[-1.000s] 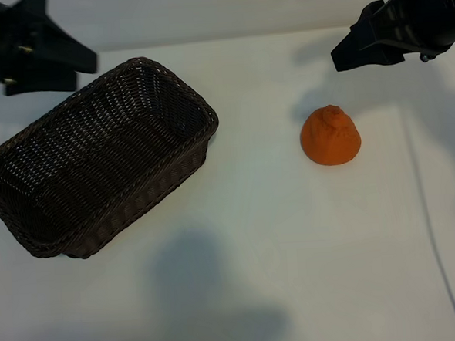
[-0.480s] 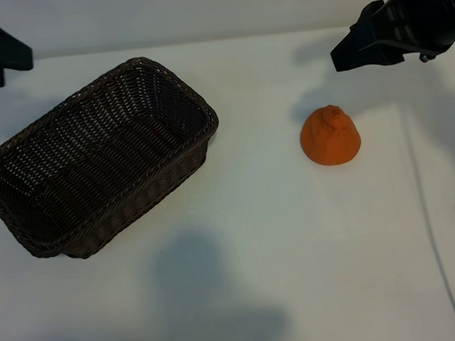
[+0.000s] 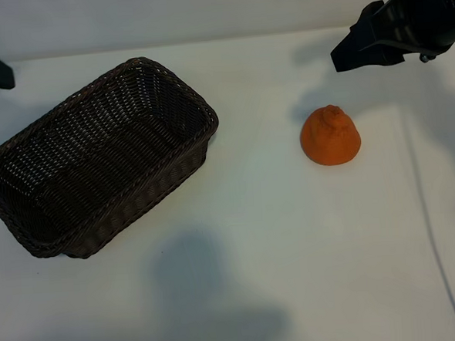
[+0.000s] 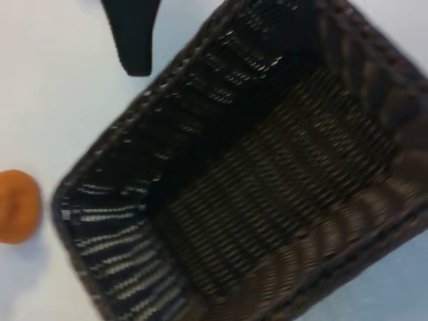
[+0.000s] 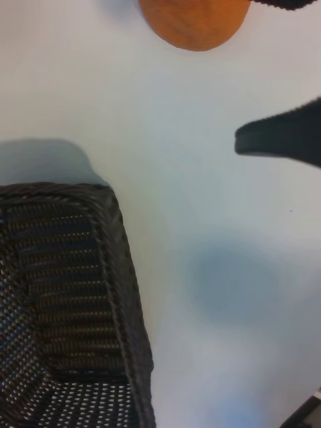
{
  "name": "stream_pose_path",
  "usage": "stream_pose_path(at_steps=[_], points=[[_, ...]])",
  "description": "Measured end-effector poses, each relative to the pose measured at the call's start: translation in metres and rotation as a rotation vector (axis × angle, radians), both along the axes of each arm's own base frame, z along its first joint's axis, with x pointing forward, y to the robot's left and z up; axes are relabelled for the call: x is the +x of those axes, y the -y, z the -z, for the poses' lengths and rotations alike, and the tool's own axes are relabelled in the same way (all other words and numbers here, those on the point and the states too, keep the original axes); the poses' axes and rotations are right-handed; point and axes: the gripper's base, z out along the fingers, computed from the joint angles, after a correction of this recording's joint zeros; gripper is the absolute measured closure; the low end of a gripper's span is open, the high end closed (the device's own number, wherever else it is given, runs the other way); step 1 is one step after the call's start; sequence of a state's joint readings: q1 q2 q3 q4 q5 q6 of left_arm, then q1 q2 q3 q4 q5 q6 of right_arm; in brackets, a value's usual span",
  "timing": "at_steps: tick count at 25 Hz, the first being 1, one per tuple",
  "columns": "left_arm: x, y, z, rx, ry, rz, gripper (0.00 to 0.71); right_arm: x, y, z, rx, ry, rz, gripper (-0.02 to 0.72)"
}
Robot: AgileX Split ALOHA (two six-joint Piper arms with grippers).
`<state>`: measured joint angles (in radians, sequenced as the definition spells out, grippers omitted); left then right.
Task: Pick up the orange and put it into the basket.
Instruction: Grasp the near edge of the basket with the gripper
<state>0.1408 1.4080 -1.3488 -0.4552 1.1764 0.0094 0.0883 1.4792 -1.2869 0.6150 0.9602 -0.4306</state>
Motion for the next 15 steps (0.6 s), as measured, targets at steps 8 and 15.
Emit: stream_pose_path(at_steps=[8, 15], points=[[-0.001, -0.007, 0.005, 0.043, -0.06, -0.116, 0.208, 0.0, 0.0, 0.0, 0.0, 0.0, 0.0, 0.254], [-0.002, -0.014, 0.007, 0.086, -0.098, -0.212, 0.208, 0.0, 0.0, 0.0, 0.0, 0.0, 0.0, 0.254]])
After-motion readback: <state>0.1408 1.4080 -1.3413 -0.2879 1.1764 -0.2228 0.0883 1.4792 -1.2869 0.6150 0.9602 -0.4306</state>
